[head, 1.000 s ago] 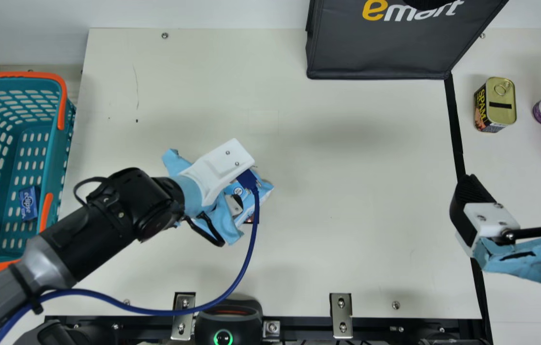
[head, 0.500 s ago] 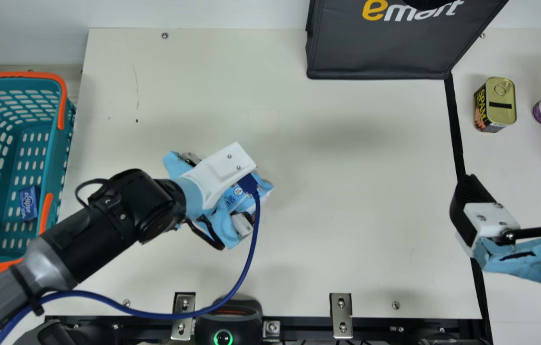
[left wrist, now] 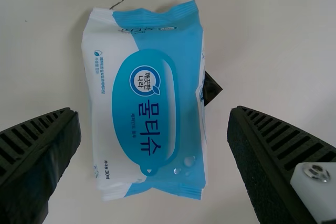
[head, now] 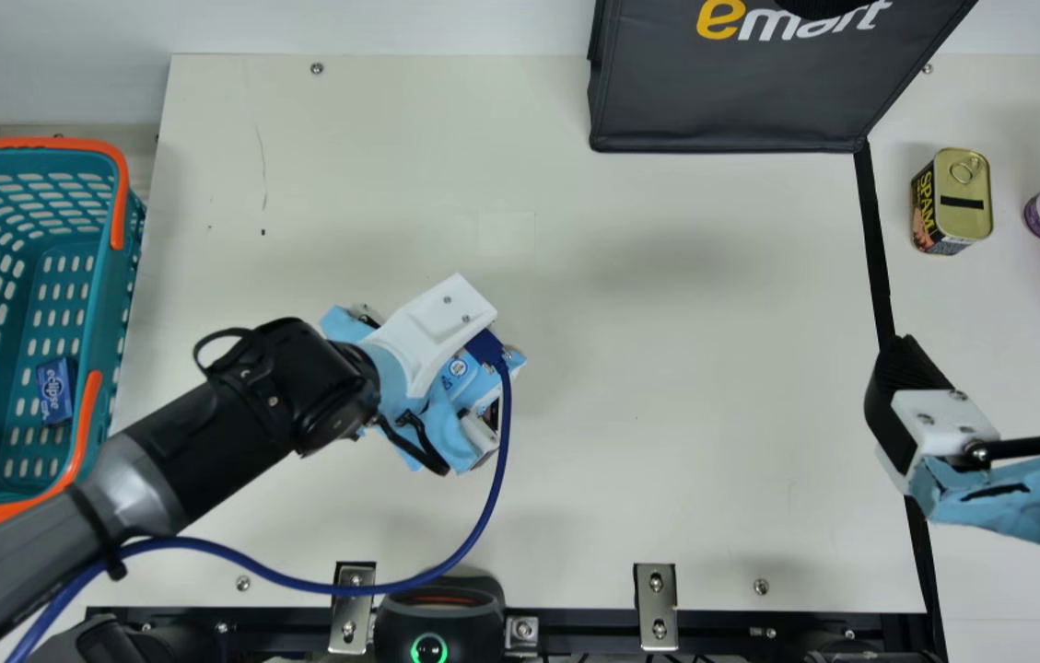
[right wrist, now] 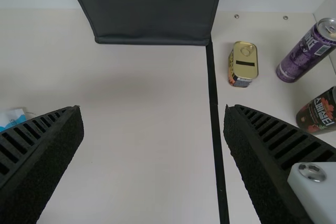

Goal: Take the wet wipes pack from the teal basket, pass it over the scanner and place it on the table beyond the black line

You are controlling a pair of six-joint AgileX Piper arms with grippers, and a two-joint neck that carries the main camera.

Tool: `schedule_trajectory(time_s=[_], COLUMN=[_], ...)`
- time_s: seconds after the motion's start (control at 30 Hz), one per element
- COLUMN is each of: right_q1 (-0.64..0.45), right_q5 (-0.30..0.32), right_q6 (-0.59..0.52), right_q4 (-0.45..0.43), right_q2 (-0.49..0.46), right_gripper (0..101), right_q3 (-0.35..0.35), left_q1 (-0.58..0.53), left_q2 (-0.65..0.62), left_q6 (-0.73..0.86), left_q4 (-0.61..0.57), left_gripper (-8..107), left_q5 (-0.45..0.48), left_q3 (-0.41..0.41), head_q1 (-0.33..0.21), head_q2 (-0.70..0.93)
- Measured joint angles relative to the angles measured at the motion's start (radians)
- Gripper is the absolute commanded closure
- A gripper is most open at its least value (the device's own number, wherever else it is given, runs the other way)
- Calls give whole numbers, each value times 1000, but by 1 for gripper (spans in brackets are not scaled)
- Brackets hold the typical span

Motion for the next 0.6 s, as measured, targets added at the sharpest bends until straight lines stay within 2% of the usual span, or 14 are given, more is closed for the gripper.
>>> schedule_trajectory(time_s=[0.6], right_q1=[0], right_q5=[0], right_q6=[0], right_q4=[0], right_q2=[0], right_gripper=[6], right_q3=[0], left_q1=[-11], left_q2=[80], left_q6=[-68], left_q4=[31], left_gripper=[9], left_q5=[-63], left_q3=[27], head_q1=[0], head_q2=[2])
